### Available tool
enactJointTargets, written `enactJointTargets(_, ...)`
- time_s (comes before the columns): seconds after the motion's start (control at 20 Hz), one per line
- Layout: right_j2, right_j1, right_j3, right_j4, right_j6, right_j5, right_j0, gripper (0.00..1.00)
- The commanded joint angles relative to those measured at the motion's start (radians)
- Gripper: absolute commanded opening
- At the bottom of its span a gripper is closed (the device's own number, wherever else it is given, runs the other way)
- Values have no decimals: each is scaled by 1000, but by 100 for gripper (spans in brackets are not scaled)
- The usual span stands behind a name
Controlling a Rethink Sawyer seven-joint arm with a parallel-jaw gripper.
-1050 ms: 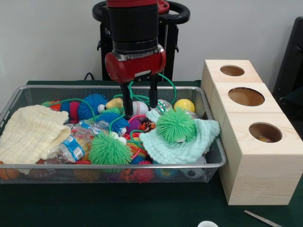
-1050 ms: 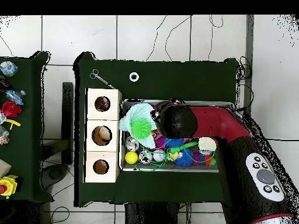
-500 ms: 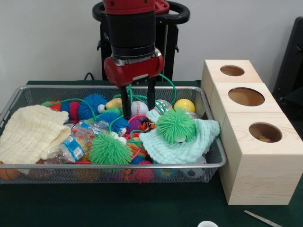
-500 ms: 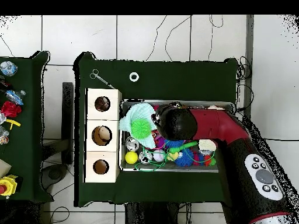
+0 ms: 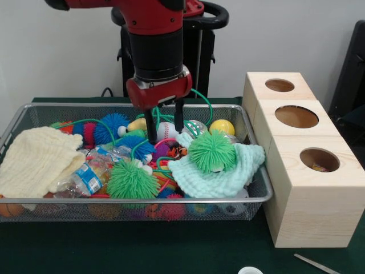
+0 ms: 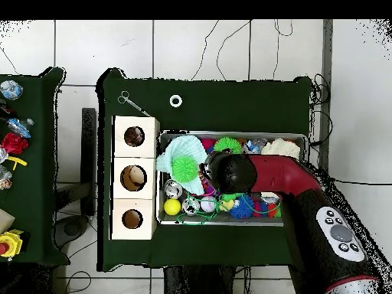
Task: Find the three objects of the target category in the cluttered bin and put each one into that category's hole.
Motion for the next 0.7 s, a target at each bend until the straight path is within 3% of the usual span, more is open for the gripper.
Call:
enactJointTargets(0.05,-43,95,100,-38,61,87,8,100)
enactJointTargets(0.7,-54,158,79,-50,95,-2,32,100)
